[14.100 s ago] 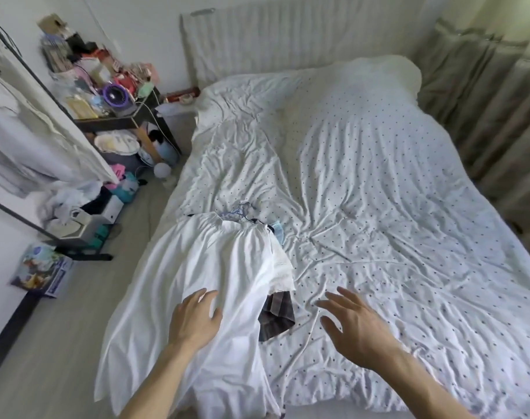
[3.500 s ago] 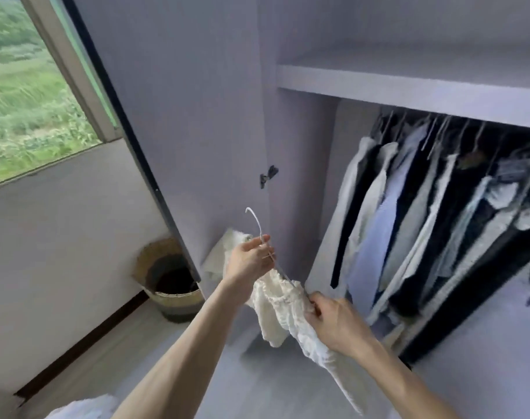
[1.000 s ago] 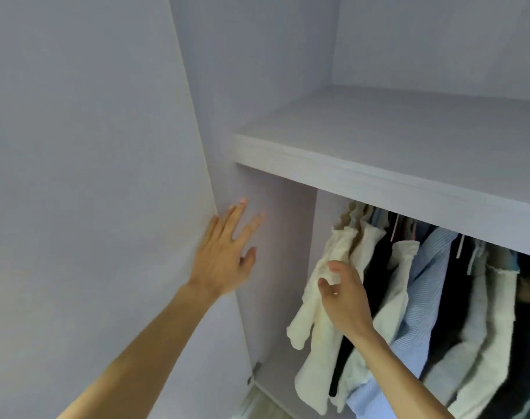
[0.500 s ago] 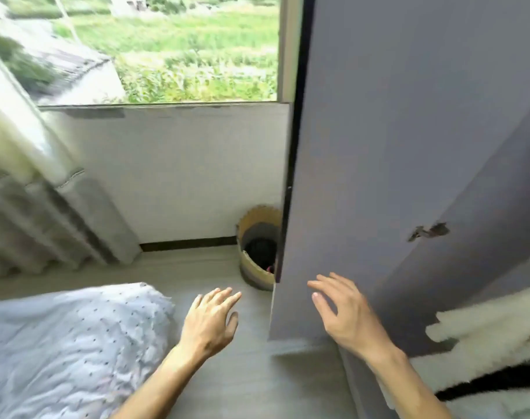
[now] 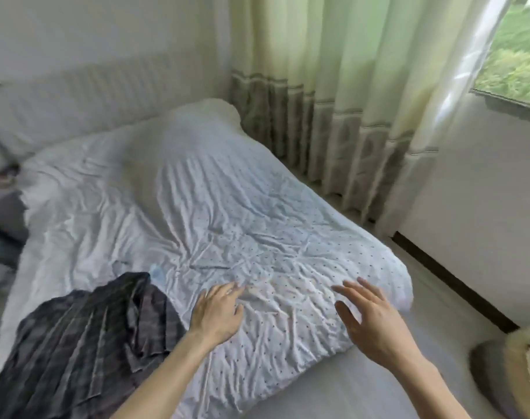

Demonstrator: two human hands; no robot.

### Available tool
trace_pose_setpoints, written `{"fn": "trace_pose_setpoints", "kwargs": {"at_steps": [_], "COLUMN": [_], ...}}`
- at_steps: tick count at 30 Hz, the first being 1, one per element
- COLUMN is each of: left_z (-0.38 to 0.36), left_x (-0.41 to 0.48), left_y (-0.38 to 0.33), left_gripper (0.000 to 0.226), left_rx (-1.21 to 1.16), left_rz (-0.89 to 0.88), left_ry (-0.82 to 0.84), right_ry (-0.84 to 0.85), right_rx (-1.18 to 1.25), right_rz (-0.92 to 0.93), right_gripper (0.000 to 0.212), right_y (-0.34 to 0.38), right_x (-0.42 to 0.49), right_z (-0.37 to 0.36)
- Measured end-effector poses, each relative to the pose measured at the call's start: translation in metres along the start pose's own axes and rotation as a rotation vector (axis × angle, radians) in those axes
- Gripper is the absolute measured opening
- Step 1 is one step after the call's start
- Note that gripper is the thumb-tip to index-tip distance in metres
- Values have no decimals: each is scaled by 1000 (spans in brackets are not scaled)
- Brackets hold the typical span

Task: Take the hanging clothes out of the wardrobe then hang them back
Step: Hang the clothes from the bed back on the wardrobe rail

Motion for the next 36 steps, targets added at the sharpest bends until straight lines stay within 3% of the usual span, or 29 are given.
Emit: {"fn": "trace_pose_setpoints", "kwargs": {"at_steps": [8, 16, 24, 36], "left_z": [24, 12, -6, -57], "left_x": [-74, -129, -111, 30], "left_y": [164, 247, 348, 626], "left_gripper": [48, 49, 48, 50], "left_rx": [-98, -85, -101, -124], "left_rz": [475, 792, 851, 803], "left_ry": [-146, -167, -29, 172], "right_ry": [203, 504, 681, 928], "right_rx": [18, -12, -85, -220], "right_rz": [419, 647, 688, 543], "right_gripper": [35, 44, 43, 44], "right_y": [134, 211, 285, 413], "right_x": [106, 150, 187, 285], "right_z": [-85, -172, -260, -487]}}
Point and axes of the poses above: each hand's wrist, its own x-axis towards the middle knuckle, its own z-axis out of the back of the hand, y = z × x, the point moved 5 cm from there along x, towards the middle knuckle, and after that the axes turned 4 degrees about z, right-handed, at the moved point
